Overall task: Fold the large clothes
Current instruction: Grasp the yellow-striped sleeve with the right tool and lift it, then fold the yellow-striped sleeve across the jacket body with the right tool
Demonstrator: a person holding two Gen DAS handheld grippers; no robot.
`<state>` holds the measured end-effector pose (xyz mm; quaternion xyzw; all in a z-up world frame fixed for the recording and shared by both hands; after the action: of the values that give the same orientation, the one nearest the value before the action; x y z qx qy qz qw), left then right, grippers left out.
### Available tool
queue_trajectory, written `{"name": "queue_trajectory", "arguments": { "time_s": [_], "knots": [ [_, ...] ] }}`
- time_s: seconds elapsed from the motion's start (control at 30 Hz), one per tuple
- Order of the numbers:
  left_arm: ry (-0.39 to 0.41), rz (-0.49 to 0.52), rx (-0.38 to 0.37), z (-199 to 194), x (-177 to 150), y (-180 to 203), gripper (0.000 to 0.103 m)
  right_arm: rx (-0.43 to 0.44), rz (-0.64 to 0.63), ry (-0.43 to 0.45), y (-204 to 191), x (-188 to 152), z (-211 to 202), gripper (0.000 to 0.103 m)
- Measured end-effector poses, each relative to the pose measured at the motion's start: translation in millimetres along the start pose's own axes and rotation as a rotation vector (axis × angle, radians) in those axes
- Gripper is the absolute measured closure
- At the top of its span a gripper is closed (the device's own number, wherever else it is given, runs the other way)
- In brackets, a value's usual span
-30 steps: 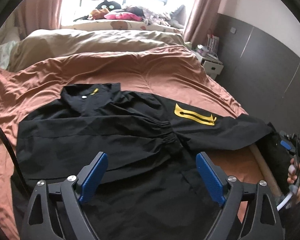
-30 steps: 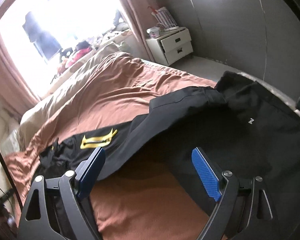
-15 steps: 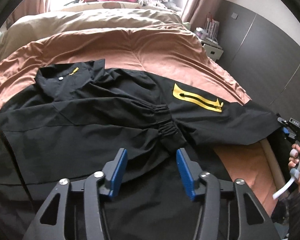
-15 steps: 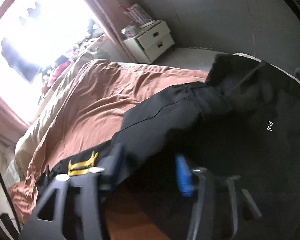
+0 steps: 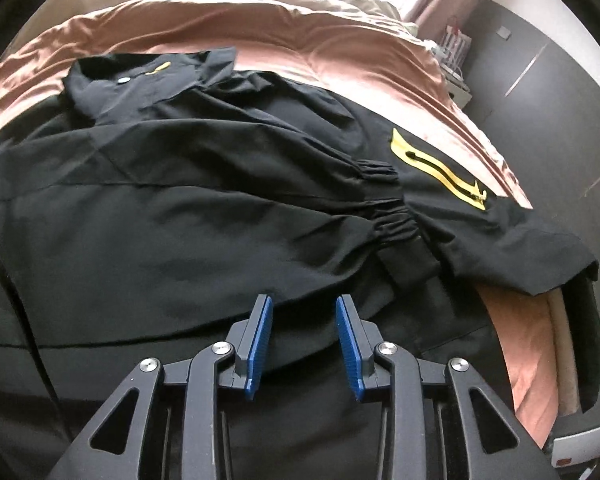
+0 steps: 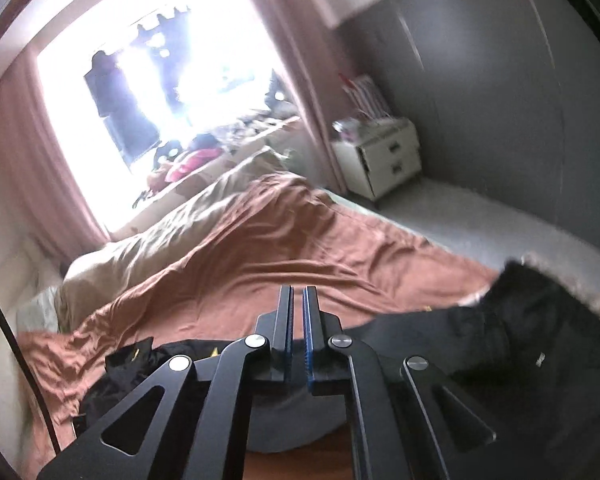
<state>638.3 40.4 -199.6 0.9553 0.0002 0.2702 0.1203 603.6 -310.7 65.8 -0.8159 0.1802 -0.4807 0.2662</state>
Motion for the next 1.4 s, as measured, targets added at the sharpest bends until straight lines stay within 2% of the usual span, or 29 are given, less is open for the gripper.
{"name": "queue_trajectory", "arguments": {
  "time_s": [0.03, 0.13, 0.3, 0.4, 0.43, 0.47, 0.5, 0.53, 0.57, 0.6, 0.9, 1.0, 1.07, 1.1, 1.13, 1.2, 1.3, 1.4],
  "knots": [
    [0.007, -0.006, -0.003, -4.1, -1.4, -2.9, 0.068, -0.032, 0.013, -0.024, 1.4, -2.3, 2.1, 0.102],
    [0.016, -0.001, -0.007, -11.7, -3.8, -7.0, 0.068, -0.048, 0.08, -0.099, 13.0, -13.3, 15.8, 0.101],
    [0.012, 0.015, -0.002, -13.4, -6.1, -6.6, 0.068, -0.088, 0.176, -0.199, 59.0, -39.8, 49.0, 0.101],
    [0.011, 0.027, 0.009, -12.3, -4.4, -4.8, 0.068, -0.1, 0.203, -0.22, 74.6, -39.9, 67.6, 0.1],
    [0.015, 0.027, 0.01, -12.1, -2.9, -3.9, 0.068, -0.103, 0.214, -0.224, 78.7, -40.7, 70.5, 0.097],
    [0.018, 0.025, 0.01, -11.8, -1.3, -3.2, 0.068, -0.109, 0.224, -0.229, 81.4, -33.8, 74.7, 0.091],
    [0.02, 0.024, 0.009, -11.5, -0.4, -3.1, 0.068, -0.113, 0.235, -0.228, 85.2, -35.6, 80.2, 0.06],
    [0.022, 0.023, 0.009, -10.9, 1.1, -2.4, 0.068, -0.106, 0.242, -0.223, 89.0, -36.2, 81.6, 0.015],
    [0.024, 0.023, 0.008, -9.8, 2.9, -1.4, 0.068, -0.095, 0.251, -0.213, 93.4, -36.7, 82.6, 0.006],
    [0.024, 0.025, 0.009, -9.1, 3.7, -0.8, 0.068, -0.086, 0.258, -0.214, 93.4, -39.1, 78.8, 0.006],
    [-0.01, 0.032, 0.038, 19.9, 8.4, -3.3, 0.068, -0.028, 0.346, -0.196, 121.4, -51.5, 86.8, 0.008],
    [-0.014, 0.046, 0.053, 29.0, 8.4, -4.0, 0.068, -0.076, 0.35, -0.185, 132.4, -52.2, 99.7, 0.024],
    [-0.017, 0.046, 0.054, 29.8, 9.5, -4.7, 0.068, -0.106, 0.361, -0.192, 136.5, -49.4, 114.5, 0.043],
    [-0.02, 0.04, 0.052, 28.7, 10.4, -5.0, 0.068, -0.135, 0.37, -0.195, 141.8, -47.4, 120.2, 0.068],
    [-0.022, 0.034, 0.047, 26.3, 11.0, -5.1, 0.068, -0.134, 0.377, -0.196, 140.5, -45.3, 121.9, 0.084],
    [-0.02, 0.034, 0.041, 20.1, 10.9, -4.0, 0.068, -0.092, 0.376, -0.186, 131.2, -36.9, 118.7, 0.097],
    [0.002, 0.06, 0.051, 3.0, 9.9, -4.7, 0.068, -0.067, 0.3, -0.15, 99.4, -24.1, 101.9, 0.1],
    [0.024, 0.043, 0.043, -17.0, 9.3, -12.6, 0.068, -0.01, 0.243, -0.128, 63.9, -17.2, 86.7, 0.1]
  ]
}}
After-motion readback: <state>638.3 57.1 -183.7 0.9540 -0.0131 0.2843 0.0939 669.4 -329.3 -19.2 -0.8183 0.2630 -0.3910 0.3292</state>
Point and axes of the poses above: each gripper's, at about its wrist camera, not at the fingertips, and z roughly the way its jaws point, y to its right, x to its top, the point moved 7 cm from there along z, roughly the way its jaws point, and after that the axes turned 11 degrees about z, right-handed, at the moved point
